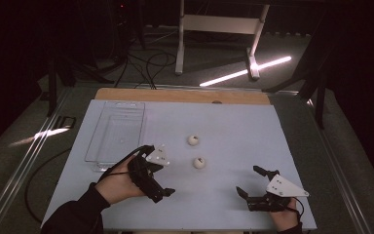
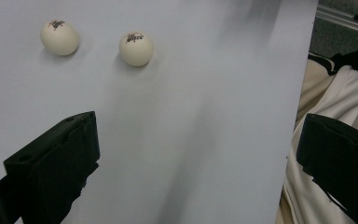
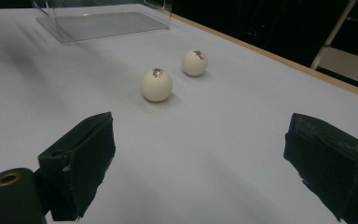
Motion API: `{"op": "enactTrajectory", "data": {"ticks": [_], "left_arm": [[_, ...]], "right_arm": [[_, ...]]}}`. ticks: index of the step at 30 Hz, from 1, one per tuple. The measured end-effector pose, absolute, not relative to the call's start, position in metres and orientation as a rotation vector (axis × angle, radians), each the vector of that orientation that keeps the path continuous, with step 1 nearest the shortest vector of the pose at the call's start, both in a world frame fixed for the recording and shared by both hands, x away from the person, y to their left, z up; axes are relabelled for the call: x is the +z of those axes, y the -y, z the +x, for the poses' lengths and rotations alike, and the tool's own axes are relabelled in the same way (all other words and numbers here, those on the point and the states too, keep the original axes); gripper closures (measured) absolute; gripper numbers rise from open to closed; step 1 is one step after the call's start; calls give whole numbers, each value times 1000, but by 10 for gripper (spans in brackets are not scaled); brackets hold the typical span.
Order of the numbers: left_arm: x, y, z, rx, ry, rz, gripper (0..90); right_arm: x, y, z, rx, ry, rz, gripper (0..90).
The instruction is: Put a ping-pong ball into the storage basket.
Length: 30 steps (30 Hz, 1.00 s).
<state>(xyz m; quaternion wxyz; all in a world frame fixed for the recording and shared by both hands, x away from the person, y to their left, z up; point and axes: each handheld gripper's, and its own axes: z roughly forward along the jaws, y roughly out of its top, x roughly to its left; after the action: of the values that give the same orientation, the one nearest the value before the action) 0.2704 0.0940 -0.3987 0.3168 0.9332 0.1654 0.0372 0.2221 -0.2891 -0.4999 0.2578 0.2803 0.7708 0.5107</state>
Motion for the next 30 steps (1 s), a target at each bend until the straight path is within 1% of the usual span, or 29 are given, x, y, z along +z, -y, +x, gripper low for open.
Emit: {"op": "enactTrajectory", "data": {"ticks": [17, 22, 30], "left_arm": [[-392, -65, 287, 54, -359, 2425, 5], [-393, -55, 293, 61, -350, 2452, 5], [-395, -40, 304, 36, -352, 2493, 5]], "right_arm": [[-500, 290, 223, 1385, -2093, 754, 86], [-500, 290, 223, 1383, -2096, 756, 86], [-501, 290, 223, 1384, -2099, 757, 86]]}}
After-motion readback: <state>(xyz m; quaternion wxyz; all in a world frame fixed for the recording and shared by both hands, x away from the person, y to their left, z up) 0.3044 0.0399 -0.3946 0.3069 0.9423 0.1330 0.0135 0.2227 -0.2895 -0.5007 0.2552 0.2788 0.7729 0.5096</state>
